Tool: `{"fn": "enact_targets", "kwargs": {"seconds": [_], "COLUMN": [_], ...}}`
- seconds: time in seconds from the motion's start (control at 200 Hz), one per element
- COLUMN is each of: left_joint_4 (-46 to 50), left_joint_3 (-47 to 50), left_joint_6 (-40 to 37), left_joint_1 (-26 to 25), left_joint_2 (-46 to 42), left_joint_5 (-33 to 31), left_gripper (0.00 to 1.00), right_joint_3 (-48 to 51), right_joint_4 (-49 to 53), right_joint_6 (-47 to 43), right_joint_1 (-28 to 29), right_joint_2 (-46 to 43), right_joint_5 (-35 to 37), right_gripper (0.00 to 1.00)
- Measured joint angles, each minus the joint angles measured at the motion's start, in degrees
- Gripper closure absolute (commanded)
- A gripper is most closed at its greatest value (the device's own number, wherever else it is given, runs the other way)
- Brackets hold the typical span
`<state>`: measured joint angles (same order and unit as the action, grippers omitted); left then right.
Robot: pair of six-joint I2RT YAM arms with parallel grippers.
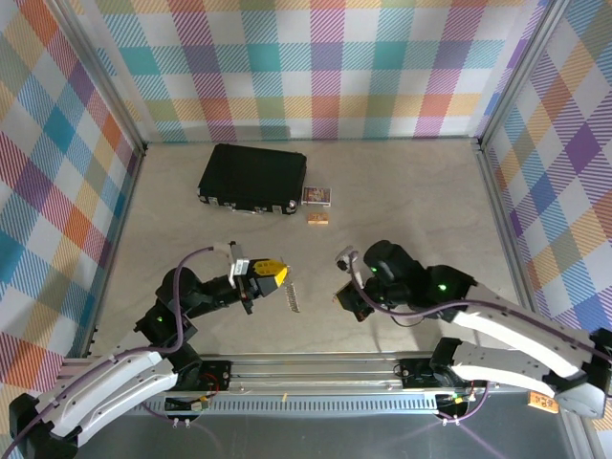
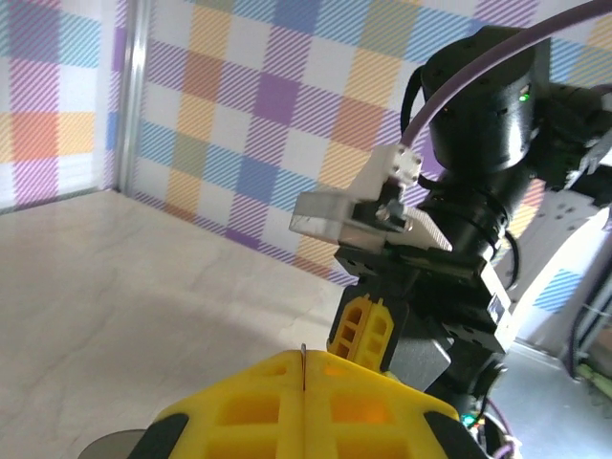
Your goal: Put the keys on the keyring
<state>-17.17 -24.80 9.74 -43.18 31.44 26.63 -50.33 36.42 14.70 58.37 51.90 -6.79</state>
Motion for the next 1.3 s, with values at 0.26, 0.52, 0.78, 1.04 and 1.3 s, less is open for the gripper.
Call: {"fn": "enact_targets", "kwargs": {"seconds": [0.26,0.52,0.78,1.04,1.3], "left_joint_4": [7.48,14.49,15.78,15.34,14.16], "left_joint_3": [-8.44,-12.59,-12.7,-12.17,-10.69], "left_joint_6": [-0.52,-3.76,-4.9,-5.11,-5.09], "left_joint_1": [-1.36,-2.93,-3.37,-3.58,-3.58], "left_joint_2": [2.36,2.36,2.01,0.79,0.72], "left_joint_5": [6.49,8.26,8.48,7.72,6.54], "left_gripper": [1.0,1.0,1.0,1.0,1.0], "right_joint_3": [-0.94,-7.63,-8.5,-10.88,-10.88], "right_joint_4": [-1.75,-3.69,-5.66,-7.48,-9.84], "right_joint_6": [-6.45,-8.33,-9.42,-9.64,-9.62], "right_joint_1": [0.0,0.0,0.11,0.98,2.36], "right_joint_2": [-6.82,-6.56,-3.13,1.01,1.16], "right_joint_5": [-8.74,-10.25,-10.47,-10.6,-10.14], "right_gripper": [1.0,1.0,1.0,1.0,1.0]}}
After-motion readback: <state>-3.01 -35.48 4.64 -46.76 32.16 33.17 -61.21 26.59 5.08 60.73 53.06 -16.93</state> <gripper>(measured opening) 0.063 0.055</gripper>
